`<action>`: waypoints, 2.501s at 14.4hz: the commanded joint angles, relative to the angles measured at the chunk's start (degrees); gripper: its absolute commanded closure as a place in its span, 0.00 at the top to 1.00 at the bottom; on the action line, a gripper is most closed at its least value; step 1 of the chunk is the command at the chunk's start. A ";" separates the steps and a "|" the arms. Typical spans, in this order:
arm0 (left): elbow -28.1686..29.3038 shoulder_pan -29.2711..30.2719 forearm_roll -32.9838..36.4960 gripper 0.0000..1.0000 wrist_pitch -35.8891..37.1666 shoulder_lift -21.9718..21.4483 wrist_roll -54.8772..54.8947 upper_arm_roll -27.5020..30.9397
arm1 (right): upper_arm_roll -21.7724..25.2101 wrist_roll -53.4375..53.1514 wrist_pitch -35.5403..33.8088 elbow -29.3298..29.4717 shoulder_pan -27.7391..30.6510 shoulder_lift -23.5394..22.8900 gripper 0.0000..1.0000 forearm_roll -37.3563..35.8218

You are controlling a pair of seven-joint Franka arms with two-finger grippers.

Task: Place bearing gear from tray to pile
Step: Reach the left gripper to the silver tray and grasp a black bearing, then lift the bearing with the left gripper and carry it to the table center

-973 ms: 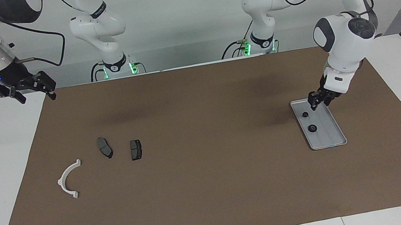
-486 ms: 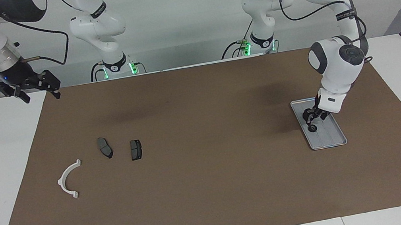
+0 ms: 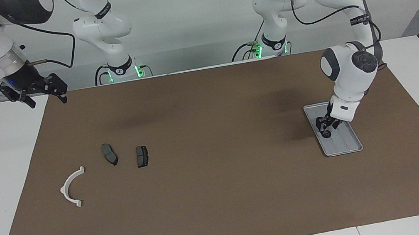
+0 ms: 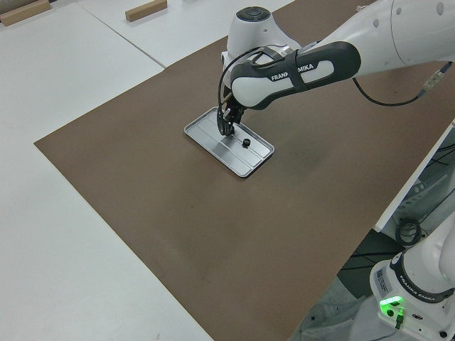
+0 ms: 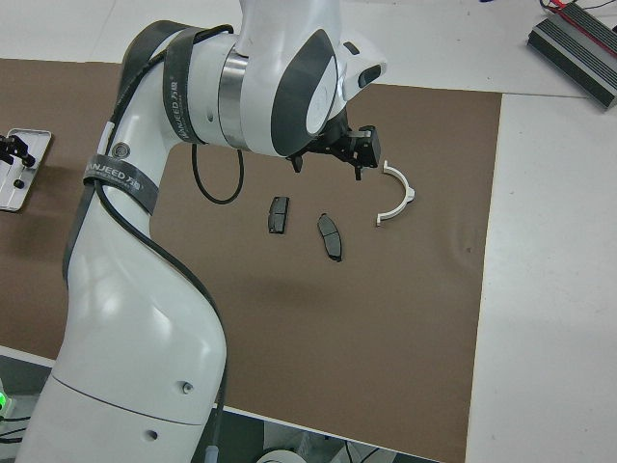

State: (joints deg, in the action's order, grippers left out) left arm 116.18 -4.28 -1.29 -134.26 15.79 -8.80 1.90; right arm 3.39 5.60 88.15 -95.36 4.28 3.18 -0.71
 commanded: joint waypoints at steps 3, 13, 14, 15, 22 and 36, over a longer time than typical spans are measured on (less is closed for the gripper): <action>-0.87 -0.55 -0.11 0.63 -1.70 1.70 -0.60 0.56 | -0.31 0.11 1.93 -2.64 0.65 1.31 1.00 0.36; -1.30 -0.38 -0.11 0.62 -3.20 2.84 -0.60 0.56 | -0.31 0.11 5.01 -4.04 0.65 1.04 1.00 0.36; -1.57 -0.46 -0.11 0.62 -3.11 3.11 -0.60 0.56 | -0.31 0.20 5.19 -4.39 0.65 1.04 1.00 0.36; -1.57 -0.55 -0.11 0.62 -3.20 3.20 -0.60 0.47 | -0.31 0.20 5.54 -4.74 0.73 1.13 1.00 0.36; -1.57 -0.55 -0.11 0.58 -4.08 3.55 -0.52 0.47 | -0.31 0.28 6.42 -5.98 0.73 1.57 1.00 0.36; -14.74 -6.77 -0.20 0.01 14.81 4.34 -11.99 0.47 | 0.04 0.64 6.86 -6.68 0.82 1.57 1.00 0.36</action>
State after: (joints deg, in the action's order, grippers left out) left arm 106.10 -7.16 -1.37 -123.72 18.46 -14.61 1.67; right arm 3.63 5.61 93.23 -99.50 4.40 3.21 -0.71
